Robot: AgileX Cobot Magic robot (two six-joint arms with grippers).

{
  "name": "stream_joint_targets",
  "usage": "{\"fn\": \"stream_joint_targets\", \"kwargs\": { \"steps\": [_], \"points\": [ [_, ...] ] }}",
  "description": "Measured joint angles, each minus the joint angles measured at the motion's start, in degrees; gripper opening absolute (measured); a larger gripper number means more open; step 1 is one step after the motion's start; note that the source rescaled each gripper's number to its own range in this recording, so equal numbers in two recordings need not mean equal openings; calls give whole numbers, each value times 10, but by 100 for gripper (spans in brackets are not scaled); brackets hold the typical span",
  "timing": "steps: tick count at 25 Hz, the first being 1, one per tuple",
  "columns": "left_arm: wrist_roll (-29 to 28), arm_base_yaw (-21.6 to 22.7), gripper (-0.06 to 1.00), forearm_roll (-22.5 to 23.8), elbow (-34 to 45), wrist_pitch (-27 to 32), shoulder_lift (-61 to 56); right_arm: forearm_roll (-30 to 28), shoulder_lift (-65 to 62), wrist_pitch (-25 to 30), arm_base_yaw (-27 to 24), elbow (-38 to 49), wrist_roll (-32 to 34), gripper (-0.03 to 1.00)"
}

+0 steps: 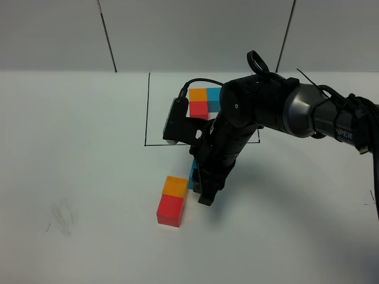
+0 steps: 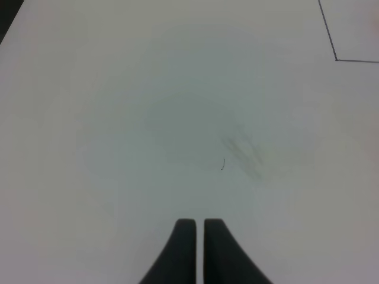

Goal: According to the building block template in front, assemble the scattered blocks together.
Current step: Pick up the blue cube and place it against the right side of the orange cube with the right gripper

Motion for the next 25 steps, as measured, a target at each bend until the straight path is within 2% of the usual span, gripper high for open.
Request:
{"fn": "stream_joint_targets", "kwargs": {
  "steps": [7,25],
  "points": [
    [0,0,0,0,0,0,0,-31,0,4,5,0,44,58],
    [0,0,0,0,0,0,0,-48,0,18,30,0,97,58]
  ]
}}
